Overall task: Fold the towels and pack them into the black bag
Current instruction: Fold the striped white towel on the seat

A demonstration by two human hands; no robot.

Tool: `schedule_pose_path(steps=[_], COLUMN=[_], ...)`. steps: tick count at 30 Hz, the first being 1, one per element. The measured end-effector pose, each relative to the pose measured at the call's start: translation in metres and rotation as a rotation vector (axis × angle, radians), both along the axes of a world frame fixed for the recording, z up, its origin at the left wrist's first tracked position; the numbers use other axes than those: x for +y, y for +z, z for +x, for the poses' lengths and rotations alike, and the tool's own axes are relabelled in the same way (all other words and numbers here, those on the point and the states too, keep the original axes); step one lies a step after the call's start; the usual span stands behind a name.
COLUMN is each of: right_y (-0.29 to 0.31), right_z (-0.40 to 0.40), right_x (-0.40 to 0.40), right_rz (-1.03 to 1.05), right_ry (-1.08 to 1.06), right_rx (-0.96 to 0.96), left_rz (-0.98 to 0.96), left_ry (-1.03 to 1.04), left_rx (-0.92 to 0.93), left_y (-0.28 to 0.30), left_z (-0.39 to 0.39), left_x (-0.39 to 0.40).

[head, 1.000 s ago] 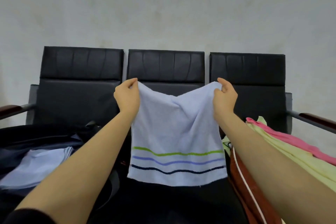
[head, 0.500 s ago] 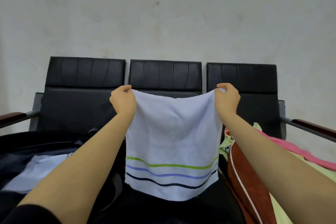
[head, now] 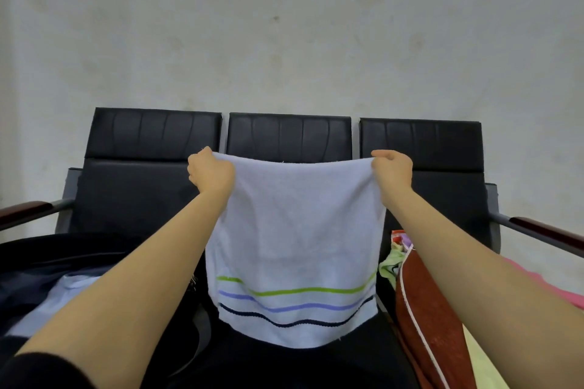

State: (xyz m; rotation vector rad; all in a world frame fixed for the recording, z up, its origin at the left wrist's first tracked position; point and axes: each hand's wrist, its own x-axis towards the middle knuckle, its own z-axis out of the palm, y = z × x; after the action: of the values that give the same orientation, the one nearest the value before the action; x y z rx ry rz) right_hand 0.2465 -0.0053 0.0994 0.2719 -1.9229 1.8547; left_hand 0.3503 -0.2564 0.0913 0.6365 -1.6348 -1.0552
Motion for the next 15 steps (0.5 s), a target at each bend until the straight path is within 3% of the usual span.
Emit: schedule_pose_path(steps=[6,10,15], right_y=[-0.009,-0.005,-0.006], right_z=[-0.014,-0.021,-0.033], right_x=[-0.003,-0.005,-0.011], right_rz=[0.291,0.485,0.579], right_ry=[-0.029,-0.159,-0.276], right_rx=[0.027,0.097,0.202], left_rz=[-0.172,-0.314,-0.441], left_ry=[0.042,0.039,0.12], left_rx=[-0.318,-0.362,-0.404], left_y=[0.0,0.002,0.009], left_z=[0.001,0.002,-0.003], left_x=[0.001,-0.012,-0.017])
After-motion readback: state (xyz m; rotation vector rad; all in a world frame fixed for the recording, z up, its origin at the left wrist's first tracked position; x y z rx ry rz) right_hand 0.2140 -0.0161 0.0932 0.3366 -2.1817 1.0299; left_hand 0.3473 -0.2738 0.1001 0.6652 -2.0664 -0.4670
